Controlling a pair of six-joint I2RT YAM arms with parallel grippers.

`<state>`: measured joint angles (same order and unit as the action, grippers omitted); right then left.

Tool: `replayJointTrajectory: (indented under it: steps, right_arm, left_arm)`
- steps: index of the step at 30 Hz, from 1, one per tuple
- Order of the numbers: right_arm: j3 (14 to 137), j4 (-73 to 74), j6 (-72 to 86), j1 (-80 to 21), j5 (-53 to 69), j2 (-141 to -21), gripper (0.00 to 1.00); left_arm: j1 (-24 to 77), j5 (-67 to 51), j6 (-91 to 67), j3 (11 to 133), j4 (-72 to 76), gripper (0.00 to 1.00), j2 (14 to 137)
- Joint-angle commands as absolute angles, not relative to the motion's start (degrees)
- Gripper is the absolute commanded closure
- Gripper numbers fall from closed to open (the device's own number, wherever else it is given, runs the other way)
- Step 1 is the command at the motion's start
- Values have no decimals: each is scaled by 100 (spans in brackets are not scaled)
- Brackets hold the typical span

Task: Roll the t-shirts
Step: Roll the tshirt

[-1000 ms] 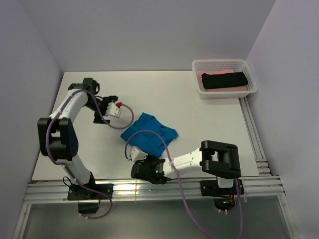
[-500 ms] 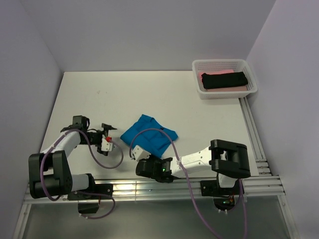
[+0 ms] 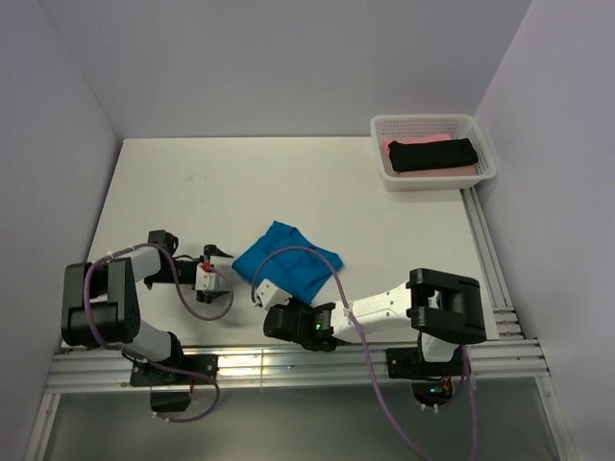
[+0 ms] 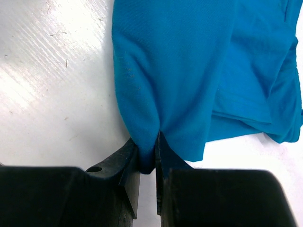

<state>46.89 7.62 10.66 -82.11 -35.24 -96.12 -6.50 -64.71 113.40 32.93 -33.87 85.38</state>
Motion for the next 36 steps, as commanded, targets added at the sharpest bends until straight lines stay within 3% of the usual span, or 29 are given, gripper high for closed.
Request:
replayJointTrajectory:
  steps: [1, 5, 8, 12, 15, 20, 24, 31, 33, 36]
  right_arm:
    - [4553, 694, 1248, -8191, -3278, -9352, 100]
    - [4491, 668, 1274, -8174, -3261, -9281, 100]
    - [4474, 677, 1283, -8165, -3243, -9281, 100]
    - [4465, 659, 1283, -8139, -3199, -9264, 100]
    - [4439, 633, 1266, -8121, -3182, -9246, 100]
    - [4377, 536, 1292, -8086, -3120, -9211, 100]
    - [4298, 492, 1318, -8068, -3102, -9158, 100]
    - [4254, 501, 1266, -8042, -3067, -9062, 100]
    - [4280, 545, 1257, -8042, -3076, -9053, 100]
    - [4272, 545, 1257, -8033, -3067, -9026, 100]
  left_arm:
    - [-650, -6900, 14713, 3515, -3560, 1, 8622]
    - [-607, -6882, 14677, 3779, -3840, 1, 8833]
    - [-589, -6804, 14258, 3727, -3263, 0, 8772]
    - [-230, -6329, 12248, 3359, -1490, 1, 8141]
    - [374, -5626, 9537, 2858, 164, 0, 7588]
    - [579, -5599, 9650, 2409, 712, 0, 7137]
    - [545, -5643, 10608, 2171, 510, 0, 7049]
    - [299, -5617, 12679, 2399, -1194, 2, 7488]
    - [273, -5459, 12988, 2408, -1441, 9, 7611]
    - [272, -5405, 13052, 2426, -1477, 11, 7655]
